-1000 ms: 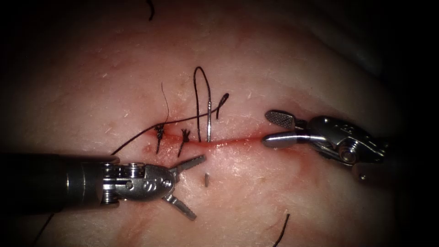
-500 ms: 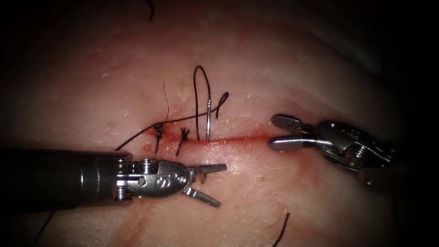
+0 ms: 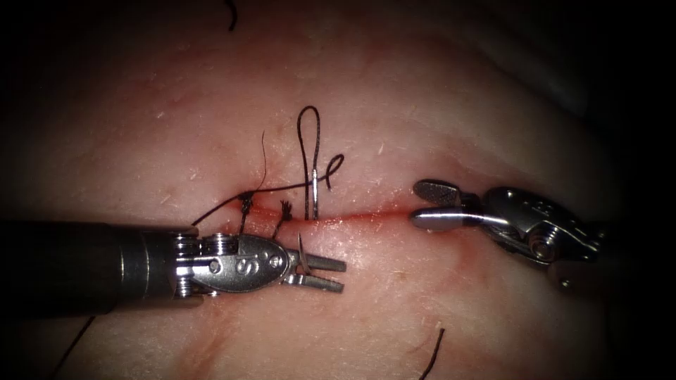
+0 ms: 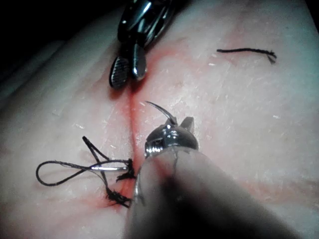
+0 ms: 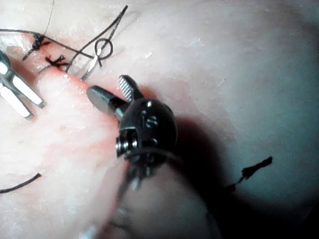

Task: Wound Closure
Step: Extract the needle from the tissue using the left gripper

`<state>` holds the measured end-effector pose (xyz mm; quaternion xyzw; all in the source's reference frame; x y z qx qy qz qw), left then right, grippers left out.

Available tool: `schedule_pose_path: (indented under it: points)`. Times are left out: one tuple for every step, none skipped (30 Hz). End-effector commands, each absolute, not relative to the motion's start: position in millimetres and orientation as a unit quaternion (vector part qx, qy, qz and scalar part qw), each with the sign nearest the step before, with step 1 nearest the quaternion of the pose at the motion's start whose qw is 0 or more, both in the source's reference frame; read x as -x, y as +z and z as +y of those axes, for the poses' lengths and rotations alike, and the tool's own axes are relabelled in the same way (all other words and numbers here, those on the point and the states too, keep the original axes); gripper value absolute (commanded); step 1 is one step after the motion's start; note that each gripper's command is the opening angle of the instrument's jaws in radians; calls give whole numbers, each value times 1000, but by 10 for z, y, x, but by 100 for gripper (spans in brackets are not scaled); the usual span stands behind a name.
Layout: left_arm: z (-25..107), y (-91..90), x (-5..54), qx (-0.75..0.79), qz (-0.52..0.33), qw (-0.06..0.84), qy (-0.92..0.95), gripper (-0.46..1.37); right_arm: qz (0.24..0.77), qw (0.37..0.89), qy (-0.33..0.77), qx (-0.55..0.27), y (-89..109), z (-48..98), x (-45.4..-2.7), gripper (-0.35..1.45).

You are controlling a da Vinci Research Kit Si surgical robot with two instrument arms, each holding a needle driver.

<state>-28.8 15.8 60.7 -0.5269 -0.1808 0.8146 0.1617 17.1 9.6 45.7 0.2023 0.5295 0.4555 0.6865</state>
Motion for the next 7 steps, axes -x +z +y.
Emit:
schedule_pose_path:
  points:
    - [158,606,288,528,-187,158,813,-35,529,687,456,-201,458,96,-172,24]
    - [157,606,288,528,-187,158,813,-35,529,687,456,-201,458,96,-172,24]
    - [157,606,288,529,-186,155,814,-35,529,687,456,-201,458,96,-173,24]
    - [157,606,288,529,-186,155,814,-35,529,687,456,-201,458,95,-173,24]
    - [157,606,288,529,-185,153,814,-35,529,687,456,-201,458,95,-173,24]
    - [157,605,288,529,-185,153,814,-35,529,687,456,-201,458,95,-174,23]
    - [156,605,288,529,-185,153,814,-35,529,687,456,-200,458,96,-174,23]
